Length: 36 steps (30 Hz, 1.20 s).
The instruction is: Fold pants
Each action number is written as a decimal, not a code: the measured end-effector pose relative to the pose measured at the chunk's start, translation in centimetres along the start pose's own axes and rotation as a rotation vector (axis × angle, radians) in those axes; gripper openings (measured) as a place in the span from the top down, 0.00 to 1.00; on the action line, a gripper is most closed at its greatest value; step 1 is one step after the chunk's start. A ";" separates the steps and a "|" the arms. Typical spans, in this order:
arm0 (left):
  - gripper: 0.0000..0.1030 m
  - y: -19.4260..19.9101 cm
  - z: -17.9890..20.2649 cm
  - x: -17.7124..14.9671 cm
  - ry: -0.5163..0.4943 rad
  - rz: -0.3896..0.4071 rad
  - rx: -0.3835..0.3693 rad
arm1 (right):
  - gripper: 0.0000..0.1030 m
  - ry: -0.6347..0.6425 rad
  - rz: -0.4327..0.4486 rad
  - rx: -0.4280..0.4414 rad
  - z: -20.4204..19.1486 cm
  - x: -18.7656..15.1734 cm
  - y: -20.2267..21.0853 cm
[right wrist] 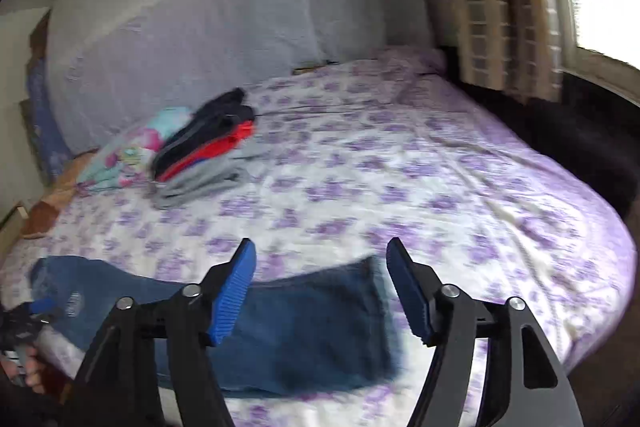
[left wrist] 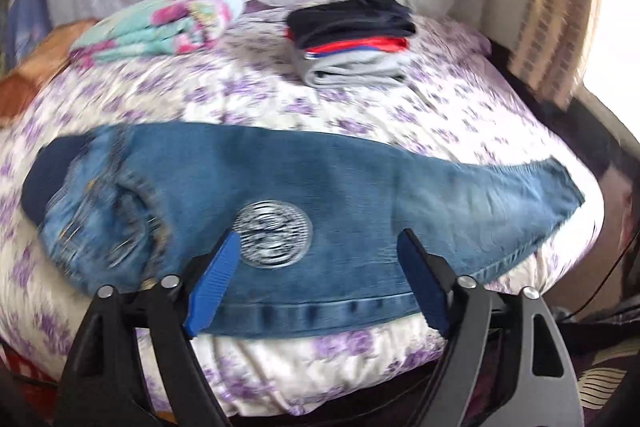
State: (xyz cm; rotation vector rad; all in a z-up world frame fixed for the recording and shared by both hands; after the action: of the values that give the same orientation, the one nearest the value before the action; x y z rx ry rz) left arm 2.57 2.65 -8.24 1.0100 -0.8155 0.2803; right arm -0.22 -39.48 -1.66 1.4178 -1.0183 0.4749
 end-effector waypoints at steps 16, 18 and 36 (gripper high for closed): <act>0.21 -3.4 -2.2 -4.6 0.116 -0.141 0.002 | 0.03 0.179 -1.109 0.845 -35.5 -7.3 -16.6; 0.18 -3.5 -2.5 -4.2 0.131 -0.138 -0.024 | 0.03 0.216 -1.184 0.919 -36.2 -8.2 -15.1; 0.12 -3.6 -2.5 -4.1 0.124 -0.146 -0.051 | 0.27 0.058 -0.958 1.010 -39.2 -6.2 -15.2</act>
State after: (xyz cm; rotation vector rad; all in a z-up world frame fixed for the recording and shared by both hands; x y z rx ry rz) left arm 3.02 3.44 -14.16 0.9891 -0.6303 0.1945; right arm 20.19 -3.04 -9.58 2.5333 0.1194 0.2873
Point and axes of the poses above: each gripper's, at about its wrist camera, not at the fingertips, and y roughly against the way its jaws point, z to its right, x to its top, the point moved 7 cm from there along -y, roughly the way its jaws point, and after that the axes turned 15 degrees about -x, right-handed, at the moved point
